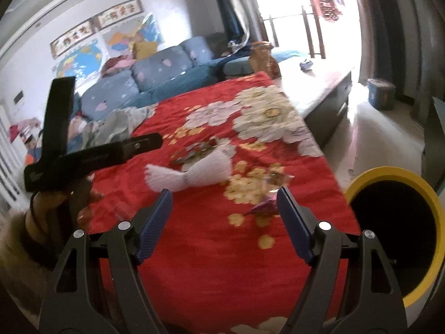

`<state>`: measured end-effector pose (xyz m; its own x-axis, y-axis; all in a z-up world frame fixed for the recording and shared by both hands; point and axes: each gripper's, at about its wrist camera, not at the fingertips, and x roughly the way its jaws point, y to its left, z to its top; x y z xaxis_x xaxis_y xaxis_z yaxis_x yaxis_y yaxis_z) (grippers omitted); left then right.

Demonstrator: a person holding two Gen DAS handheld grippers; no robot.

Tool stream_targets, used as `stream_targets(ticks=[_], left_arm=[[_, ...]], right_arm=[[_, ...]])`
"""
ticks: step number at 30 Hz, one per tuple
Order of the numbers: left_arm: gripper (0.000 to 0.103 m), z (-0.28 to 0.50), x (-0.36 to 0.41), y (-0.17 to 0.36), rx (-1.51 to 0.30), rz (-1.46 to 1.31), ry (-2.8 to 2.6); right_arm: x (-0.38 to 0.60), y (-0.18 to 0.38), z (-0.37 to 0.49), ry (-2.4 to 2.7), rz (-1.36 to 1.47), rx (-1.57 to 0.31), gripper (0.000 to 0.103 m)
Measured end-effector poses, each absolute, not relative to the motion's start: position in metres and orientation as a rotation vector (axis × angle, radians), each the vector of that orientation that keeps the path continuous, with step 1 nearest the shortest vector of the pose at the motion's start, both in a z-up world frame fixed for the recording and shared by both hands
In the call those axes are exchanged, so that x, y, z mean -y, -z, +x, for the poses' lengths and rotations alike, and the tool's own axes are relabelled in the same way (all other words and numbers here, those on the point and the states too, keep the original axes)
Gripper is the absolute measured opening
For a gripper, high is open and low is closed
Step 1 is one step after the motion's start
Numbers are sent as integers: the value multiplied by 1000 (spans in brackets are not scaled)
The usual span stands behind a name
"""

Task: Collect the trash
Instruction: 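Lower the left gripper to the white foam net while the right gripper approaches the red bottle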

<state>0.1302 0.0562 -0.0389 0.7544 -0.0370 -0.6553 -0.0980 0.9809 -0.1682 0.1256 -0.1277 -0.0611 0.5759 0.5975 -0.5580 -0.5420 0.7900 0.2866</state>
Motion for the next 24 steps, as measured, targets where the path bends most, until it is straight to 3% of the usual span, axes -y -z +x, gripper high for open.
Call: stream_targets(ticks=[14,24], left_arm=[[93,128,-107,55,-778,-311,-27],[69,132,-122,72,-846,-350,38]], right_arm=[[60,80,105,-870,-87,-726,69],[11,108,102,-1011,-171,-813,65]])
